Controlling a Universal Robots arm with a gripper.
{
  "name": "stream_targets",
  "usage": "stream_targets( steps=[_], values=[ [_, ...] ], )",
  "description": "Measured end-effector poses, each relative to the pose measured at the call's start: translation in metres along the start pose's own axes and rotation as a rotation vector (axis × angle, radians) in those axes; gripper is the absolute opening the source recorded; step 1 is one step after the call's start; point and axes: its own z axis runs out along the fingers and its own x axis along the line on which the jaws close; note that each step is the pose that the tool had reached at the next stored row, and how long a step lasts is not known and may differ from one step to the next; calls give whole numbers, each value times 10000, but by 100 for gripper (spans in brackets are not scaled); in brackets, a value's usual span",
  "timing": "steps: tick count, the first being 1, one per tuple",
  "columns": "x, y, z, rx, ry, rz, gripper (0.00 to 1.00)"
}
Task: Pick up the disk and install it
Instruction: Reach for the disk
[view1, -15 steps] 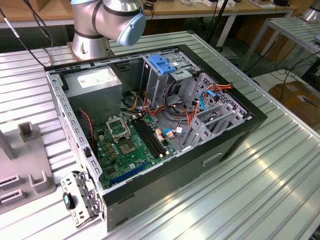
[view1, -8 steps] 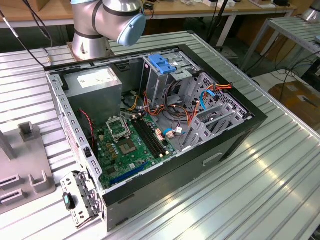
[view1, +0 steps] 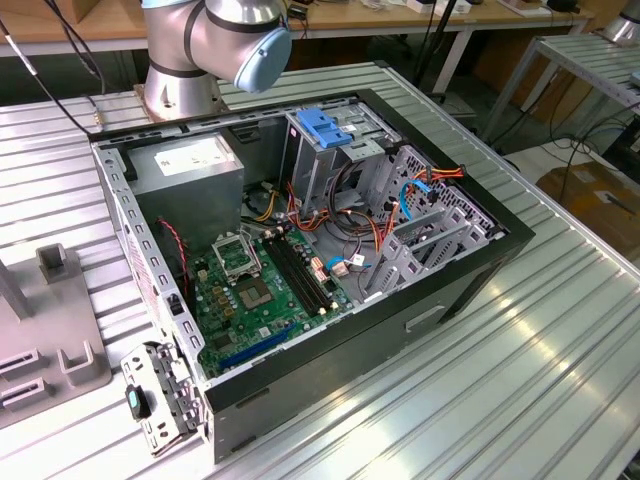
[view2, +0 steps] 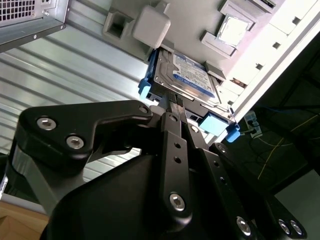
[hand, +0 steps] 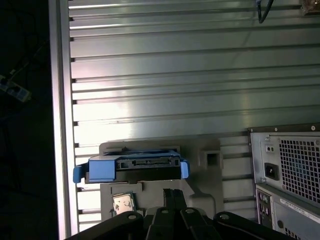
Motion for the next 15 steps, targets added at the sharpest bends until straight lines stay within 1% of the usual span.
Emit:
stream_targets(
  steps=[3,5,8,11,12,15],
  values=[
    [26,5,3,0,0,0,11],
    [94,19,12,1,0,0,11],
    [153,31,20,0,0,0,11],
    [210,69,39,0,0,5,11],
    [223,75,45,-1,-1,6,11],
    [224,75,45,1,1,6,11]
  ],
)
